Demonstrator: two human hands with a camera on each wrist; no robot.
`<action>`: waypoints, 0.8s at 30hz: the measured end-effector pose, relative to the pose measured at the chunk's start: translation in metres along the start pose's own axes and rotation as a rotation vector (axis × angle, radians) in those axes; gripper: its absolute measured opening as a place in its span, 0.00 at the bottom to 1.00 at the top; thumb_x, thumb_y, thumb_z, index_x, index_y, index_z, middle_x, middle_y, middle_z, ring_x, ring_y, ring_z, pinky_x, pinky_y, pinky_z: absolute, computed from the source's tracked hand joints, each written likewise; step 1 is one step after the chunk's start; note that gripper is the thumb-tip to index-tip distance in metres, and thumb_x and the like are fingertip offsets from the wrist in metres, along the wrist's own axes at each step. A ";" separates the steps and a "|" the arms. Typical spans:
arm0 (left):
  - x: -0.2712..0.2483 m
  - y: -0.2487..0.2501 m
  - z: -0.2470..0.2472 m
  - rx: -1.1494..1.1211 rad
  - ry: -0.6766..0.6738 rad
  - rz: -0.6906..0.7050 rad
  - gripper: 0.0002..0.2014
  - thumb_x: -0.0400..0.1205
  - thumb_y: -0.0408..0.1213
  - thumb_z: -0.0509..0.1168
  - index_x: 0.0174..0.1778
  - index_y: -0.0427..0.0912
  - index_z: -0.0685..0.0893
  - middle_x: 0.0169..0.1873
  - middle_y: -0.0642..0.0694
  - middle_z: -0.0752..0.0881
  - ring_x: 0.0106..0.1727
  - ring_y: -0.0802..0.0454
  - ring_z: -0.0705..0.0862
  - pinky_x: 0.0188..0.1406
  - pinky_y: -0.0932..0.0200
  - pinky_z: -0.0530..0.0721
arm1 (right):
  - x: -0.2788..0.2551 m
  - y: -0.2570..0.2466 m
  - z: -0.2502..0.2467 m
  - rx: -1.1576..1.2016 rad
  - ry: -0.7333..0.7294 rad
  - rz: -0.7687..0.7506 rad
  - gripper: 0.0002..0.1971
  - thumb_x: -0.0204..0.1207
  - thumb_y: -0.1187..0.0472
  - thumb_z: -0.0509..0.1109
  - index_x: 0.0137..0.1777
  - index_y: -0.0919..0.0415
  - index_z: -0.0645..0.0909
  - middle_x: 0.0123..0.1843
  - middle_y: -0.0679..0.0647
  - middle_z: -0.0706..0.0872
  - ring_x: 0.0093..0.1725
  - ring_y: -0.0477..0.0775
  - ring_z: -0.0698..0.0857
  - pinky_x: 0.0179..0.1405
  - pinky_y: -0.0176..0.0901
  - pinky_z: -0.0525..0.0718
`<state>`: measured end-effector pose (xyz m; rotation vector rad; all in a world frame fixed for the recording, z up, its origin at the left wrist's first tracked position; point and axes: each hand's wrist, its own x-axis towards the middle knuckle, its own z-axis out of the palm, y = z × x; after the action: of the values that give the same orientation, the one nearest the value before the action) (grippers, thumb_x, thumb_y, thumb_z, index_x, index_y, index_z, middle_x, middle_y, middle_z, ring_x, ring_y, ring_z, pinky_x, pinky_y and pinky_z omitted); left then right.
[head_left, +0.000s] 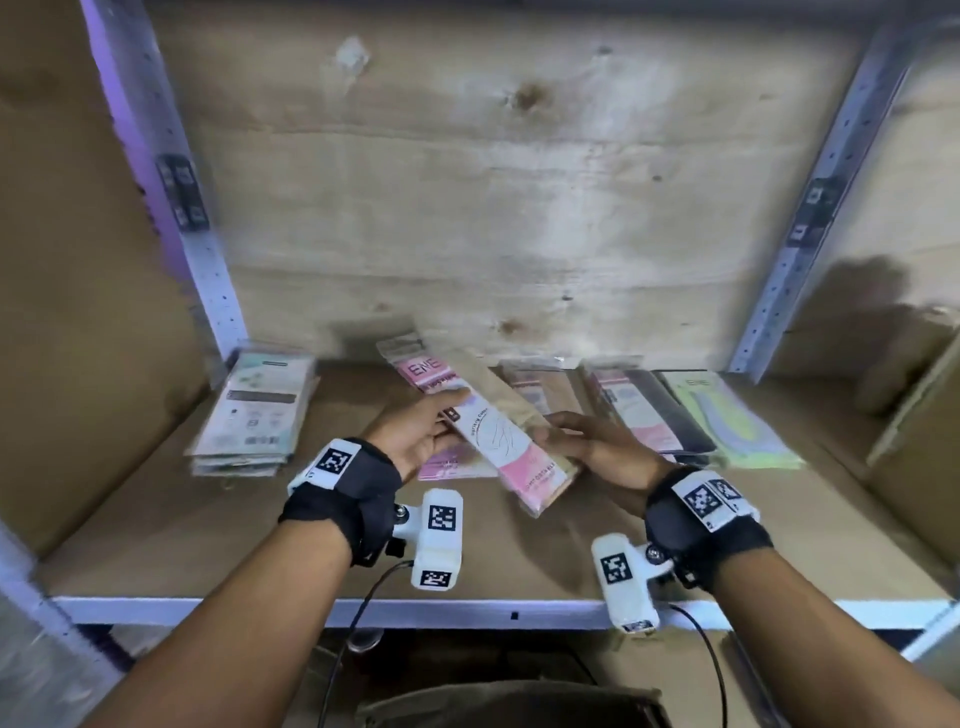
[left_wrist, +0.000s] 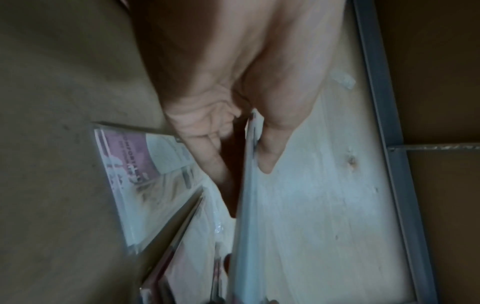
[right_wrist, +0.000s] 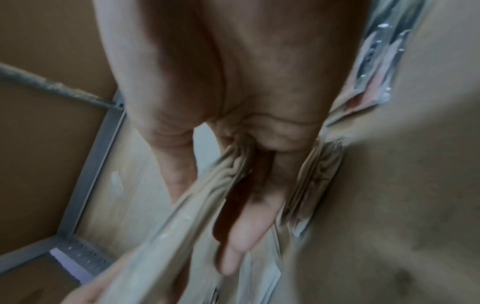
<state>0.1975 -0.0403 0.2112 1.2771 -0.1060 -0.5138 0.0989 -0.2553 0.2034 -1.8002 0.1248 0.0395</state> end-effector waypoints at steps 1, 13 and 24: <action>0.004 -0.003 0.003 0.016 0.012 -0.001 0.08 0.80 0.29 0.71 0.54 0.36 0.85 0.52 0.34 0.91 0.47 0.45 0.91 0.40 0.55 0.92 | -0.001 0.003 -0.004 0.045 -0.012 0.001 0.11 0.77 0.58 0.75 0.57 0.59 0.85 0.59 0.65 0.90 0.60 0.68 0.87 0.66 0.59 0.81; 0.027 0.011 -0.007 0.320 0.123 0.235 0.23 0.72 0.48 0.79 0.59 0.40 0.88 0.43 0.44 0.94 0.41 0.51 0.90 0.42 0.57 0.87 | -0.029 0.020 -0.049 0.136 -0.028 0.053 0.11 0.75 0.67 0.74 0.57 0.57 0.86 0.54 0.57 0.92 0.49 0.52 0.91 0.45 0.40 0.90; 0.042 0.010 0.018 0.828 0.092 0.370 0.22 0.83 0.53 0.55 0.24 0.51 0.79 0.15 0.53 0.80 0.24 0.53 0.80 0.26 0.60 0.73 | -0.058 0.027 -0.070 0.177 -0.060 0.106 0.14 0.76 0.75 0.69 0.57 0.59 0.84 0.52 0.55 0.91 0.50 0.50 0.90 0.50 0.39 0.88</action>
<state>0.2309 -0.0720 0.2176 2.0277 -0.5060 -0.0708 0.0356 -0.3257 0.1989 -1.6127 0.1756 0.1538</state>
